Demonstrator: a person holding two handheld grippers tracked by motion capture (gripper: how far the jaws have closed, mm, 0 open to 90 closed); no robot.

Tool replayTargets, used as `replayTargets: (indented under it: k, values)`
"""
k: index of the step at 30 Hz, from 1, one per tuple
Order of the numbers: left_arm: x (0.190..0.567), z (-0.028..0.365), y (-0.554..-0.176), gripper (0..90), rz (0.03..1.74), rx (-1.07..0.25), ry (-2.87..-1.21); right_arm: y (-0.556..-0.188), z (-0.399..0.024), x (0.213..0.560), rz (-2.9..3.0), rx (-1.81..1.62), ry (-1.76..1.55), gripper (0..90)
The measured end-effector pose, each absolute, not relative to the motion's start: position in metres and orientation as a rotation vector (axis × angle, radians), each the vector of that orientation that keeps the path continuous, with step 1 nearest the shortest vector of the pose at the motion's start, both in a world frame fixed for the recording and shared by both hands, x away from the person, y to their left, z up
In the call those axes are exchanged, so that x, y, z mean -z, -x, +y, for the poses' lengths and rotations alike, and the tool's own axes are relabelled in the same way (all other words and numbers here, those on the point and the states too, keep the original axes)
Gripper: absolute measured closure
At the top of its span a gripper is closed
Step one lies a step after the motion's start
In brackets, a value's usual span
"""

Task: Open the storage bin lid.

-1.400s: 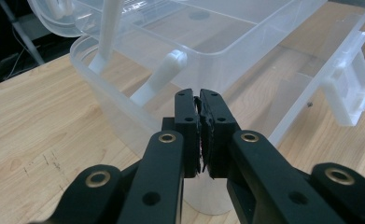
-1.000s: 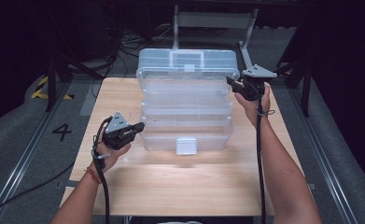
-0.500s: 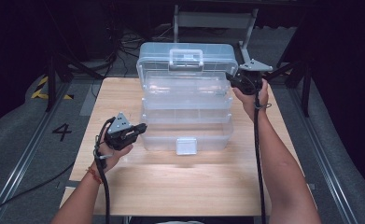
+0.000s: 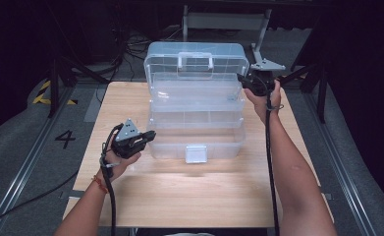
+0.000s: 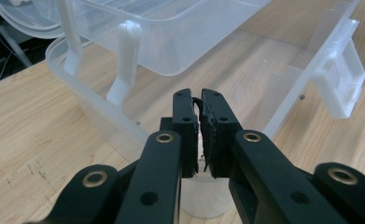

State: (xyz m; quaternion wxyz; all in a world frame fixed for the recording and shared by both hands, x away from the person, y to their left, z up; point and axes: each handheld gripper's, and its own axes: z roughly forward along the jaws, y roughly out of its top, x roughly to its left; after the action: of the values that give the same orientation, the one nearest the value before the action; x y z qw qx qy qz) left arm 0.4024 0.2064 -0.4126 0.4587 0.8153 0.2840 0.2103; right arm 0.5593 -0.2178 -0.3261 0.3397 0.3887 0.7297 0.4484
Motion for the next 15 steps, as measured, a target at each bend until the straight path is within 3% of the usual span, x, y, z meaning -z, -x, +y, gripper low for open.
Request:
replayTargets:
  k: [15]
  values:
    - [0.412, 0.207, -0.403, 83.5, 0.695, -0.522, -2.01, -0.579, -0.219, 0.32, 1.942, -1.175, -1.063, 75.6]
